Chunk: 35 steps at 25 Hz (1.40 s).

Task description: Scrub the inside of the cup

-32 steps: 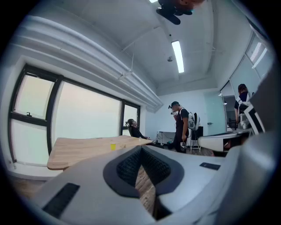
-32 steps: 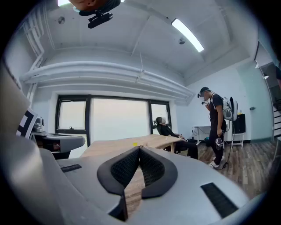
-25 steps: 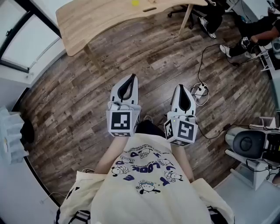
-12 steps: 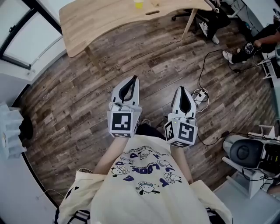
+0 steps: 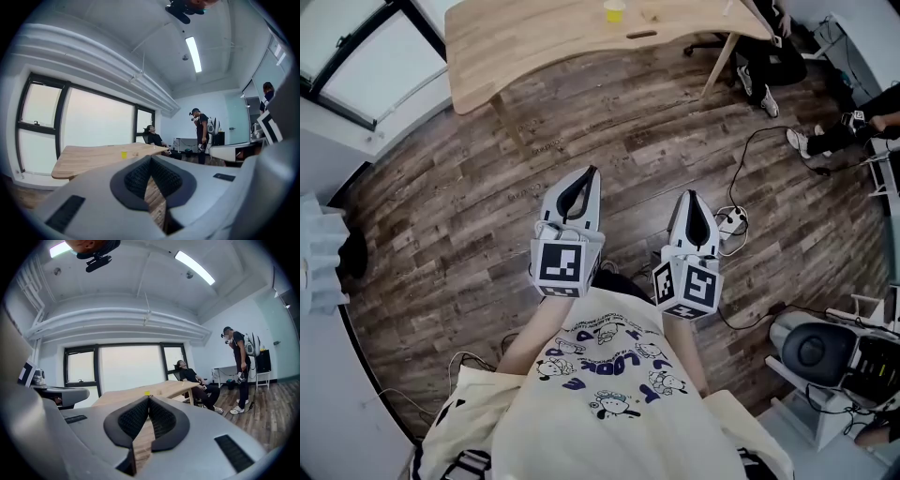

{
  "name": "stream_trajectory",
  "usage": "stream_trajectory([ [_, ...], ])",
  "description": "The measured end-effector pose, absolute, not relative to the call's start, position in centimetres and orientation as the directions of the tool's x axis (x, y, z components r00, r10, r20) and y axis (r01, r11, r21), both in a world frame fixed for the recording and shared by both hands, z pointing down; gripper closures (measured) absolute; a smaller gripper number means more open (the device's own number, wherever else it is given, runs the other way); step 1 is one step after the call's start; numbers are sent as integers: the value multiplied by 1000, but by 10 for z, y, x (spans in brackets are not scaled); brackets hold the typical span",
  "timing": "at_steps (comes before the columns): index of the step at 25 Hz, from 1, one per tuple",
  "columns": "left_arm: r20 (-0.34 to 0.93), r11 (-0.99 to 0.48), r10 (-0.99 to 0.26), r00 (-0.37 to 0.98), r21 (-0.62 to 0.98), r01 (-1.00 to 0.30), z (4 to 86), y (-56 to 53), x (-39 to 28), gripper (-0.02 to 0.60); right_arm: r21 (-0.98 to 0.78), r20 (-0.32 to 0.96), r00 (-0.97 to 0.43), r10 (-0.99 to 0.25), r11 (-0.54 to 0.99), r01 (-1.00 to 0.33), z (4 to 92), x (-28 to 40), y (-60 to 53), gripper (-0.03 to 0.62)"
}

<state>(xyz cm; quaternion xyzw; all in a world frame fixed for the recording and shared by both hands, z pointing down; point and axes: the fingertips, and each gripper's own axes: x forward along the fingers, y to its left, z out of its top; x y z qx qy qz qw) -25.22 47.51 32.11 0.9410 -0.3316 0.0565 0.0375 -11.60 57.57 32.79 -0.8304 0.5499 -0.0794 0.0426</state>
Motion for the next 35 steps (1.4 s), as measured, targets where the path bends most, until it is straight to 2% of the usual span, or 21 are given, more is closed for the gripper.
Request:
stream_trajectory([
  [10,146,-765,-631,762,48,-643,328,445,-251,554,-171,110,375,-921,-389,-905,336,-110,546,597],
  [35,147,-757,-634,759,82,-648,334,258,-212,555,-174,125,388,-913,-405,-898,337,-62,365,597],
])
